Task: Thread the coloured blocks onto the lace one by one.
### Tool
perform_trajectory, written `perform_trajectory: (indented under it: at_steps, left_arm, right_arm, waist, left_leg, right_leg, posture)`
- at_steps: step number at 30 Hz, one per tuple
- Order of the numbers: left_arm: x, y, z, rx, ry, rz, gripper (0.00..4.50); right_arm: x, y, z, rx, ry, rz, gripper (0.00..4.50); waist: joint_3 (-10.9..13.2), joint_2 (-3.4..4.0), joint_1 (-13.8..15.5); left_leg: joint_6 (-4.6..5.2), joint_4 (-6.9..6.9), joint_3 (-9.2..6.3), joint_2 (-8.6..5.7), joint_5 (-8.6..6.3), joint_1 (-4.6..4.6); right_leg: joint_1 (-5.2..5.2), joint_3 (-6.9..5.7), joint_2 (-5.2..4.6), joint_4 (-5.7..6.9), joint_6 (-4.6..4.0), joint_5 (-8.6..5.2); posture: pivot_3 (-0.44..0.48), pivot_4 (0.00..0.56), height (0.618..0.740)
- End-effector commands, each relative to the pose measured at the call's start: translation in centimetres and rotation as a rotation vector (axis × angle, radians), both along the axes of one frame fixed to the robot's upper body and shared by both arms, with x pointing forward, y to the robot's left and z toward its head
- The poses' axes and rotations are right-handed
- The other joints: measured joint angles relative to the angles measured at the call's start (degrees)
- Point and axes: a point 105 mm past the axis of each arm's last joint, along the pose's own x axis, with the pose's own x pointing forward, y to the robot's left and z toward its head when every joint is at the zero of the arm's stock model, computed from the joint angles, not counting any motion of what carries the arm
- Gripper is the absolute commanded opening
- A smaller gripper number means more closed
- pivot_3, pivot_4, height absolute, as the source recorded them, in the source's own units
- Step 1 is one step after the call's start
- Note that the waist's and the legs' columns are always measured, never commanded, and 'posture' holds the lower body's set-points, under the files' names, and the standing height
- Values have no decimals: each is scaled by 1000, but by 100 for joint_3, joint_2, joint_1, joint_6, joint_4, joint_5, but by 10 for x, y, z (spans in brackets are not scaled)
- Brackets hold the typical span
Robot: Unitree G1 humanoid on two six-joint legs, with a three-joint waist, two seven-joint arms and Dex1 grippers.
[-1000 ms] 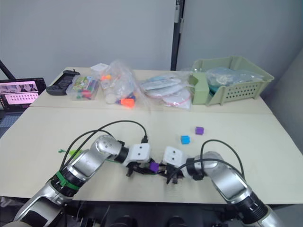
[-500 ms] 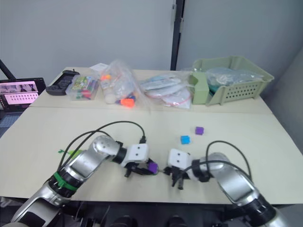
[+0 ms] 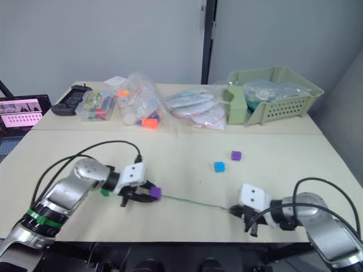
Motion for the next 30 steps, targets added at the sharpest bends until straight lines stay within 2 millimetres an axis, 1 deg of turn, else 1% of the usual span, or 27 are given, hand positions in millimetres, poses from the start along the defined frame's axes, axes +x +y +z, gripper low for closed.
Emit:
perform_trajectory:
  at_steps: [1, 5, 8, 15, 17, 19, 21, 24, 25, 27, 29, 30]
  left_arm:
    - [-1, 19, -1, 19, 1, 14, 1206]
    - [0, 38, -8, 67, -1, 40, 1206]
    - [1, 51, -7, 81, -7, 70, 1206]
    - [-5, 59, -12, 115, -9, 62, 1206]
    - [-5, 57, -11, 104, -15, 55, 1206]
    - [-5, 52, -9, 52, -10, 60, 1206]
    - [-5, 48, -5, 27, -22, 51, 2267]
    - [0, 42, 6, -4, -39, 53, 3189]
    - [1, 33, 17, -60, -35, 39, 3508]
    - [0, 21, 29, -123, -23, 9, 3508]
    - [-3, 13, 33, -145, -19, -16, 3508]
    - [-6, -6, 35, -191, -15, -56, 3508]
  right_arm:
    - [-1, 6, 11, 13, -48, 37, 9]
    - [-2, 9, 9, 10, -45, 51, 9]
    - [0, 12, 9, 12, -49, 56, 9]
    - [6, 15, 9, 18, -63, 67, 9]
    - [7, 19, 10, 26, -70, 77, 9]
    - [9, 25, 12, 39, -76, 86, 9]
    - [12, 30, 13, 46, -80, 95, 0]
    - [15, 37, 14, 54, -84, 108, 0]
    - [17, 43, 15, 61, -85, 117, 0]
    - [20, 50, 16, 67, -85, 127, 0]
    - [21, 54, 16, 68, -81, 132, 0]
    - [23, 61, 13, 67, -73, 148, 0]
  waist:
    - [0, 0, 1]
    - [0, 0, 5]
    - [0, 1, -2]
    - [-1, 2, -8]
    - [-1, 2, -15]
    - [-1, 2, -18]
    - [-1, 2, -13]
    - [-1, 1, 6]
    - [-1, 1, 20]
    - [0, 1, 40]
    - [0, 0, 39]
    - [-1, 1, 27]
  left_leg:
    - [0, 0, 0, 1, 0, 0]
    - [0, 0, 2, 1, 0, 3]
    - [0, 0, 3, 1, 0, 5]
    - [0, -1, 6, 2, 0, 8]
    - [0, -2, 6, 4, 0, 12]
    - [0, -5, 7, 5, 0, 16]
    - [0, -5, 8, 4, 0, 15]
    - [0, -3, 7, 4, 0, 4]
    - [0, -2, 6, 2, 0, 3]
    - [0, 7, 2, 1, 0, -4]
    - [0, 13, 0, -1, 0, -9]
    - [0, 13, 2, -1, 0, -10]
  right_leg:
    - [0, 0, 0, 0, 0, 0]
    - [2, 1, -1, 0, 0, 0]
    - [3, 1, -1, 0, 0, 0]
    - [4, 3, -1, 0, 0, 0]
    - [5, 4, 0, 1, 0, 0]
    - [6, 4, 1, 2, 0, 0]
    - [6, 5, 0, 2, 0, 0]
    - [-2, 4, 0, 2, -1, 0]
    - [-1, 3, -1, 1, -1, 0]
    - [-1, -2, -1, 2, 0, 1]
    - [-1, -3, -3, 1, 1, 1]
    - [-2, -2, -4, 0, 2, 1]
  posture:
    - [0, 150, 740]
    - [0, 150, 740]
    - [0, 150, 740]
    - [0, 150, 740]
    - [0, 150, 740]
    - [0, 150, 740]
    - [0, 150, 740]
    - [0, 150, 740]
    - [0, 150, 740]
    - [0, 150, 740]
    - [0, 150, 740]
    - [0, 150, 740]
